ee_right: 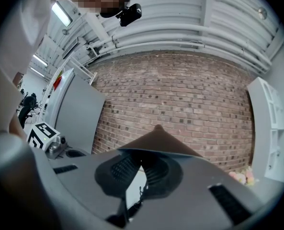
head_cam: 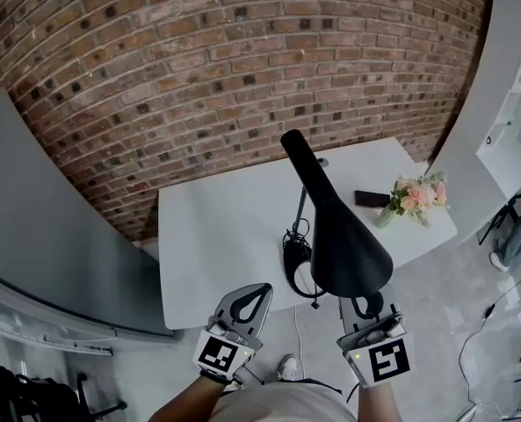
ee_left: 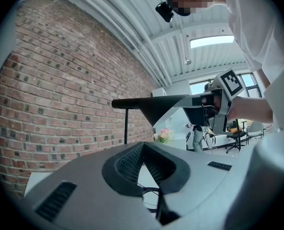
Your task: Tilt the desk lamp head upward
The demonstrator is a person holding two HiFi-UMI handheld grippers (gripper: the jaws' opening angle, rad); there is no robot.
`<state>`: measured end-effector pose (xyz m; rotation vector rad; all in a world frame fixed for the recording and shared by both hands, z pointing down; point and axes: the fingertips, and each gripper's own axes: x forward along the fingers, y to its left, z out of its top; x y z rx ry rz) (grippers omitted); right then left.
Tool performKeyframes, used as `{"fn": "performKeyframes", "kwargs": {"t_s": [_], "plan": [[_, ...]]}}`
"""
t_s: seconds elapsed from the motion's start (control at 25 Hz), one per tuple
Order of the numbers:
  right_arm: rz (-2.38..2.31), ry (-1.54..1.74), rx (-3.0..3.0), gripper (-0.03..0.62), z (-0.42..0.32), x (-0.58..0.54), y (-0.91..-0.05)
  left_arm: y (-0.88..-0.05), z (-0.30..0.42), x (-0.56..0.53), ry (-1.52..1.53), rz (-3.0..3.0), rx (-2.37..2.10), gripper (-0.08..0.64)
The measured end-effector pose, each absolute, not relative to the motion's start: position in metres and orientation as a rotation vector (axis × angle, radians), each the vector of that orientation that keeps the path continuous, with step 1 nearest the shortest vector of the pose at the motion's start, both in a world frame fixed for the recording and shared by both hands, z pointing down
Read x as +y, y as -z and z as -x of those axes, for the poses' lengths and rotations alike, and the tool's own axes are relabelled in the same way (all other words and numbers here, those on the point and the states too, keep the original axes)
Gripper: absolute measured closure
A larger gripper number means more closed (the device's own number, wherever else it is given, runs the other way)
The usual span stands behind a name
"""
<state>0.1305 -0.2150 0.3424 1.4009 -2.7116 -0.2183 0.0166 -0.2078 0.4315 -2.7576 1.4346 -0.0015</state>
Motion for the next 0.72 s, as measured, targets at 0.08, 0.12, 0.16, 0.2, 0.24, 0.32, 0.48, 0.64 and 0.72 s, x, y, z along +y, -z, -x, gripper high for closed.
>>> {"fn": "performKeyframes", "kwargs": {"t_s": [0.08, 0.12, 0.16, 0.2, 0.24, 0.32, 0.48, 0.64, 0.72], "plan": [[-1.404, 0.227, -2.706, 0.58, -0.1287, -0.2167, -0.3413, -0.4322, -0.0123, -0.208, 0.014, 2.757, 1.446, 0.552], [-1.406, 0.229, -2.703, 0.58, -0.1278, -0.2176, -0.3407, -0.4335, -0.0112, -0.208, 0.023, 2.76, 1.45, 0.552], [-1.41, 0.228, -2.7, 0.58, -0.1271, -0.2184, -0.3403, -0.4336, -0.0114, -0.2079, 0.025, 2.763, 1.447, 0.552], [-1.414, 0.225, -2.696, 0.58, -0.1267, -0.2189, -0.3403, -0.4321, -0.0126, -0.2077, 0.02, 2.763, 1.437, 0.552], [-1.417, 0.223, -2.692, 0.58, -0.1267, -0.2192, -0.3405, -0.4303, -0.0141, -0.2075, 0.013, 2.762, 1.425, 0.552], [-1.425, 0.227, -2.684, 0.58, -0.127, -0.2194, -0.3408, -0.4288, -0.0158, -0.2067, 0.007, 2.766, 1.41, 0.552], [-1.451, 0.245, -2.669, 0.58, -0.1282, -0.2196, -0.3388, -0.4283, -0.0134, -0.2063, 0.011, 2.769, 1.402, 0.552], [-1.471, 0.255, -2.65, 0.58, -0.1281, -0.2199, -0.3371, -0.4267, -0.0124, -0.2065, 0.009, 2.771, 1.384, 0.552], [-1.481, 0.252, -2.644, 0.58, -0.128, -0.2195, -0.3374, -0.4254, -0.0126, -0.2062, 0.011, 2.772, 1.371, 0.552]]}}
